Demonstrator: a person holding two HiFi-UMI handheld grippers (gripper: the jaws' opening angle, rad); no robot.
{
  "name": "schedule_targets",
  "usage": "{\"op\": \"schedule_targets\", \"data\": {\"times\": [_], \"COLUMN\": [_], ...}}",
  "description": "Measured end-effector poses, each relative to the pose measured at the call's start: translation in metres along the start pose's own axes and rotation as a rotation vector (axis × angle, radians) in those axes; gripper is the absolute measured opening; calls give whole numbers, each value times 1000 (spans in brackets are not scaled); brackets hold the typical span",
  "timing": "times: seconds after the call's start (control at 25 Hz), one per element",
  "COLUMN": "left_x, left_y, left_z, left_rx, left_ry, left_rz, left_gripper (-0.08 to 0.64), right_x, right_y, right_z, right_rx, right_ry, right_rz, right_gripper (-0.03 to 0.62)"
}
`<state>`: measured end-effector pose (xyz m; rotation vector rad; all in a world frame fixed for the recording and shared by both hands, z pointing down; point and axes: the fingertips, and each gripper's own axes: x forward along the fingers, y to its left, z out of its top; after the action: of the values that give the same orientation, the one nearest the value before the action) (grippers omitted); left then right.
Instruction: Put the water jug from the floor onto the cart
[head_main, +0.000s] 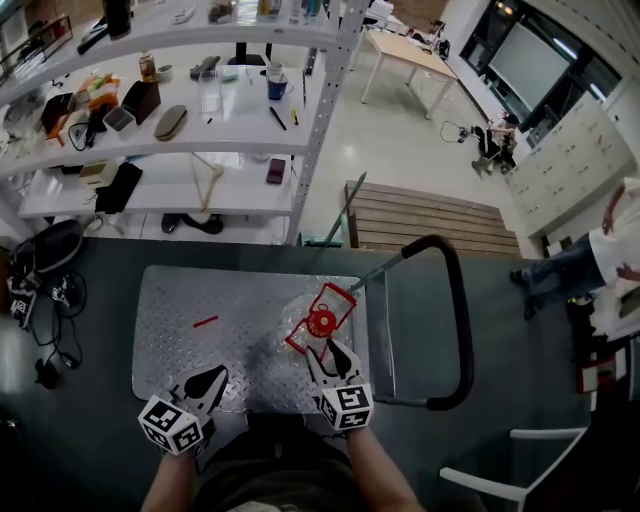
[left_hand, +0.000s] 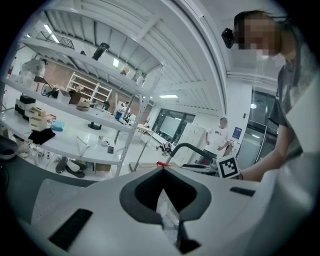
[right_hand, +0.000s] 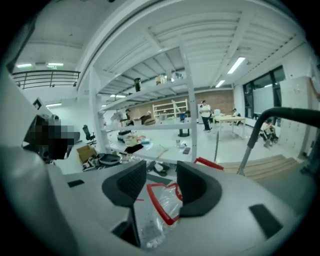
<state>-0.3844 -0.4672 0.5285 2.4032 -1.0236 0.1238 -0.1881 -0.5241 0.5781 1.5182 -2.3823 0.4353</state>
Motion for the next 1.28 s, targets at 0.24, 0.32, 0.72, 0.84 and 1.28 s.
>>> {"op": "schedule_targets", "data": {"times": [0.24, 0.32, 0.72, 0.84, 1.28], "left_x": [3, 2, -2, -1, -12], "left_y": [-2, -7, -101, -144, -310], "left_z": [20, 21, 3, -10, -49], "left_rx": [19, 29, 57, 63, 104], "left_ry": [-40, -49, -92, -100, -158], "left_rz": [-25, -18, 21, 29, 12], "left_gripper": [8, 8, 8, 8, 8], "right_x": [-29, -36, -125, -169, -327], "right_y": [-24, -25, -32, -41, -68], "right_z": [37, 44, 53, 49, 30], "right_rx": [31, 31, -29, -52, -143], "right_ry": [-100, -126, -196, -211, -285], "right_rz": [-124, -129, -29, -11, 51], "right_gripper": [81, 46, -11, -9, -11]}}
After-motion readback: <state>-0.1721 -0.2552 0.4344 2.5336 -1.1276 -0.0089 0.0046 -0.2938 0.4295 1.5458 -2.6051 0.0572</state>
